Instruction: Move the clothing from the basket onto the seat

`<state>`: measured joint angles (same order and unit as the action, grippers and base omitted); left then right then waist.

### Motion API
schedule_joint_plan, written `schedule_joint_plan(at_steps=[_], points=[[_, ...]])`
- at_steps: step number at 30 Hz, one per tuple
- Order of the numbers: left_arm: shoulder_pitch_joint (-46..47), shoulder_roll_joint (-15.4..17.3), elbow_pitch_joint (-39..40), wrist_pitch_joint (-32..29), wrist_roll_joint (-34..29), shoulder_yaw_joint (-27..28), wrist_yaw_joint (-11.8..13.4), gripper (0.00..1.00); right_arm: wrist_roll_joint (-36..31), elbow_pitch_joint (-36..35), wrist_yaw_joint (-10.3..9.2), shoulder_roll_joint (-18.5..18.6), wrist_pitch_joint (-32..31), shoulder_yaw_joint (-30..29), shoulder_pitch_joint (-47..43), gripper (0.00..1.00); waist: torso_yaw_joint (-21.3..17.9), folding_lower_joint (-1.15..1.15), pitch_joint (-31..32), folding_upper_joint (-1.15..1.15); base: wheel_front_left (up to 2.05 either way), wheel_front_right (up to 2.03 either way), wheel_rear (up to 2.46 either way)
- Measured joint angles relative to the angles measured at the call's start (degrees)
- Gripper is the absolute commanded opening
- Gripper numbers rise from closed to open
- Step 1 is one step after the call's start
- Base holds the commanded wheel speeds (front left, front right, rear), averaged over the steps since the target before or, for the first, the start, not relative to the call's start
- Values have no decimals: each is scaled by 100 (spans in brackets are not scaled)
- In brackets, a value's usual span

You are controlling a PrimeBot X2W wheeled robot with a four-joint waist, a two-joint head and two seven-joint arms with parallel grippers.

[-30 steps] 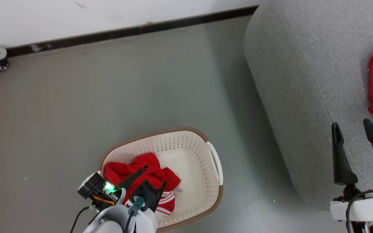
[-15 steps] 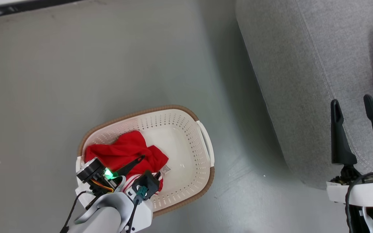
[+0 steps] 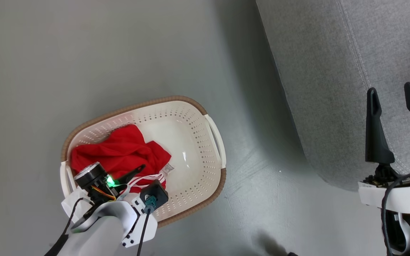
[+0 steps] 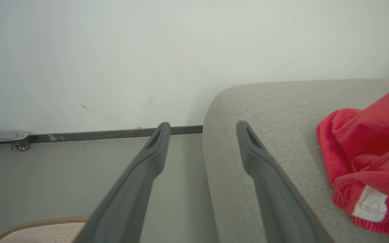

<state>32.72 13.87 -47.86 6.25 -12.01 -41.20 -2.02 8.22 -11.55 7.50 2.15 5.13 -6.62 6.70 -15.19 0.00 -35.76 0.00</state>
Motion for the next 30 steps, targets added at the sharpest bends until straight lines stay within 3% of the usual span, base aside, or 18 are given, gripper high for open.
schedule_joint_plan(at_steps=[17,30], points=[[486,222,-691,-189,-441,-272,1,100,188,241,0,0,270,143,366,100,-351,0,-681,0,0,0,0],[876,354,-1167,-611,-791,-445,154,100,289,453,0,0,504,338,666,100,-573,0,-1098,0,0,0,0]])
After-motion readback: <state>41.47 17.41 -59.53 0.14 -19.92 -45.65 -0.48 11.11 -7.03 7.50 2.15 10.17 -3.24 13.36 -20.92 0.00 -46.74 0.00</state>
